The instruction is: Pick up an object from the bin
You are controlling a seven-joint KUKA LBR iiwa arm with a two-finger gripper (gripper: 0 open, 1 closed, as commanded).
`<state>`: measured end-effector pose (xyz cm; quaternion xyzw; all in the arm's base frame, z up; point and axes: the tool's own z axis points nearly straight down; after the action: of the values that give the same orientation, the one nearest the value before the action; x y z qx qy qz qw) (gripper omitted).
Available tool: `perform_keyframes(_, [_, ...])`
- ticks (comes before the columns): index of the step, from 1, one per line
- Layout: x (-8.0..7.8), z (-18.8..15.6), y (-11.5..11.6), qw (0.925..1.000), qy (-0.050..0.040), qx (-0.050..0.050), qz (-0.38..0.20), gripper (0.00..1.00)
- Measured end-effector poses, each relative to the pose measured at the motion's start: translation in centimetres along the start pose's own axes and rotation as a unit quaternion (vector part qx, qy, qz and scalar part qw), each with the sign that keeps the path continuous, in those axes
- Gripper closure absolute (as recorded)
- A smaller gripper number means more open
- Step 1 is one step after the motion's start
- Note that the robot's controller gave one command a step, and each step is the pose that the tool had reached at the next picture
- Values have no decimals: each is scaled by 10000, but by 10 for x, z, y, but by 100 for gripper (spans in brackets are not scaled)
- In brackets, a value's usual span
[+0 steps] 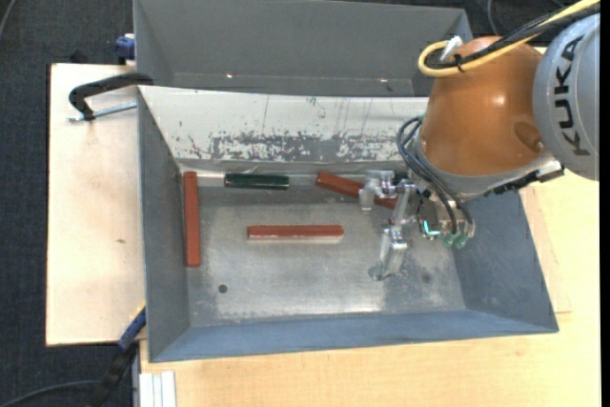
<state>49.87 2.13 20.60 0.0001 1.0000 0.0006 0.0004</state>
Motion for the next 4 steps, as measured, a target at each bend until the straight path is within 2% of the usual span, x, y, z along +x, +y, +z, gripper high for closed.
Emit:
perform_keyframes(1, [-104, 134, 65, 9973, -38, -5, -728, 0])
perform_keyframes(2, [-106, 131, 66, 9973, -71, -11, -727, 100])
perform_keyframes(3, [-104, 134, 65, 9974, -26, -5, -726, 0])
perform_keyframes(4, [-95, 134, 106, 9883, -23, -5, -1527, 0])
